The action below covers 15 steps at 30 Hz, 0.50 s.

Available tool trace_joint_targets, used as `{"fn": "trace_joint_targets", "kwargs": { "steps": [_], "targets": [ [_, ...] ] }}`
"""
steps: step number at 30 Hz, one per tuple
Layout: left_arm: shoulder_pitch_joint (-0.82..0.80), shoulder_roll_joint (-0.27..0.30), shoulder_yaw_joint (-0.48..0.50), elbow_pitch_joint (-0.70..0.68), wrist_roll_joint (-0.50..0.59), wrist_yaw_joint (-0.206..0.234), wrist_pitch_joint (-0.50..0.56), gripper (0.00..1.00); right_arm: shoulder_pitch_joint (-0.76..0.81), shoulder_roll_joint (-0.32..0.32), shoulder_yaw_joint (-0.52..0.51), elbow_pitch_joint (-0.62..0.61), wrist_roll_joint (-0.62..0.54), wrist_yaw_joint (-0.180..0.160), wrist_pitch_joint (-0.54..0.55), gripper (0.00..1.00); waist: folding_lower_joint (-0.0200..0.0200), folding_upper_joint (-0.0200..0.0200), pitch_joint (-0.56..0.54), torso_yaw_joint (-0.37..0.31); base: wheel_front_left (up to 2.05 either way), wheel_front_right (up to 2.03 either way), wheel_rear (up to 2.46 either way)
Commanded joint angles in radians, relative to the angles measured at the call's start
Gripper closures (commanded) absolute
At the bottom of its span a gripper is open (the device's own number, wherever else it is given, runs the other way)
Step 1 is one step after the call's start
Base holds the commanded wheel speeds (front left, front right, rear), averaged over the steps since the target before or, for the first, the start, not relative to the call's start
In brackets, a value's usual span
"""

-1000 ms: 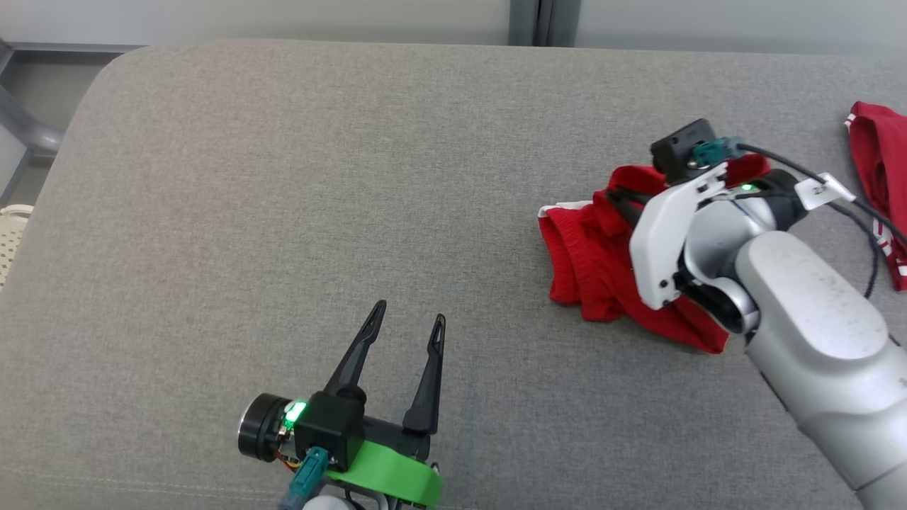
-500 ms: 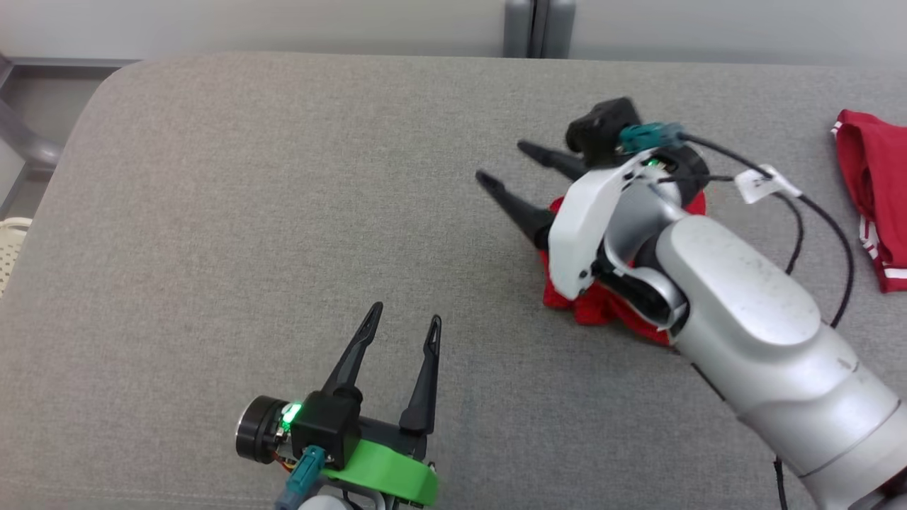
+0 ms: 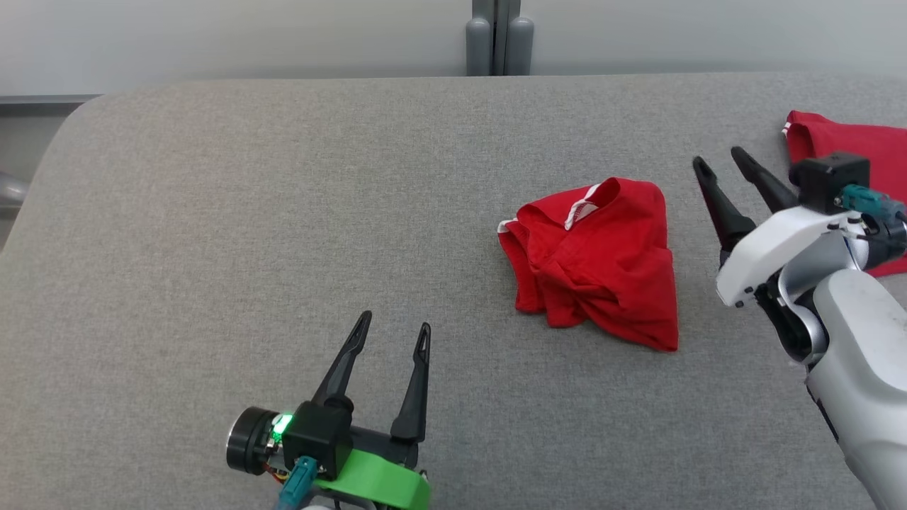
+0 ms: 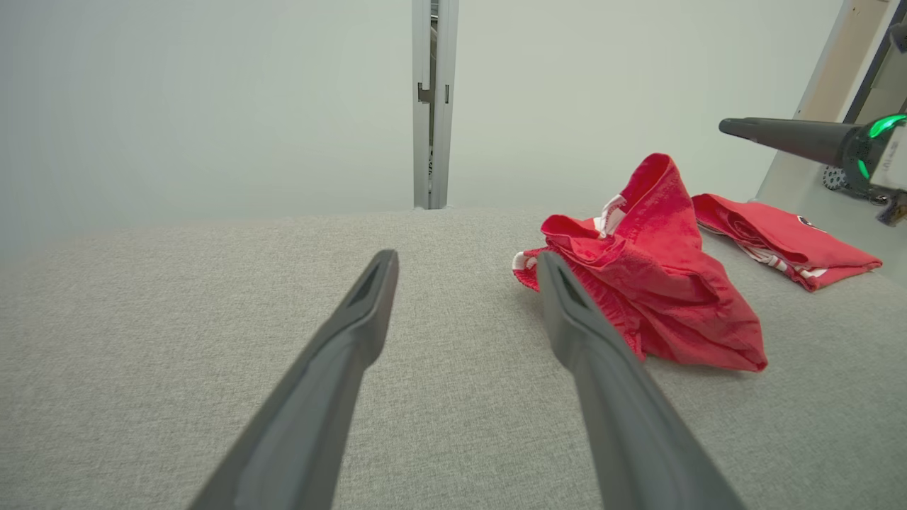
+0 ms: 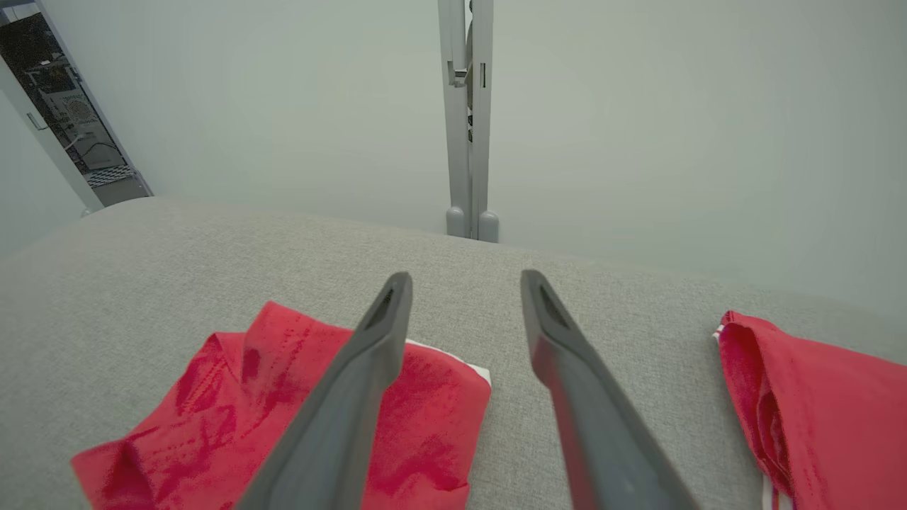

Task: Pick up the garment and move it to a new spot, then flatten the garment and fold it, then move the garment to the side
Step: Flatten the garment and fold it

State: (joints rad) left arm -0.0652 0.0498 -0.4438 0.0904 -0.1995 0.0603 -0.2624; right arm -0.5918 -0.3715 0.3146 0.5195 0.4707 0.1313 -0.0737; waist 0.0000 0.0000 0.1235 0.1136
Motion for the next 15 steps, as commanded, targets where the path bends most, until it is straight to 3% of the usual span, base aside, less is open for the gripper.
{"fn": "trace_joint_targets", "kwargs": {
  "steps": [1,9,15],
  "targets": [
    [0.015,0.002,0.005,-0.003,0.003,-0.005,-0.003,0.00,0.023,-0.002,-0.011,0.017,-0.012,-0.001,-0.010,1.00,0.0000,0.0000,0.005,-0.004,0.00,0.00,0.00],
    [-0.014,0.002,-0.009,-0.001,0.000,-0.014,-0.003,0.00,0.006,0.032,-0.005,0.151,-0.070,-0.001,-0.029,1.00,0.0000,0.0000,0.029,0.015,0.00,0.00,0.00],
    [-0.028,0.002,-0.023,0.012,-0.016,-0.014,-0.003,0.00,-0.068,0.105,0.040,0.278,-0.118,-0.001,-0.062,1.00,0.0000,0.0000,0.048,0.070,0.00,0.00,0.00]
  ]
}}
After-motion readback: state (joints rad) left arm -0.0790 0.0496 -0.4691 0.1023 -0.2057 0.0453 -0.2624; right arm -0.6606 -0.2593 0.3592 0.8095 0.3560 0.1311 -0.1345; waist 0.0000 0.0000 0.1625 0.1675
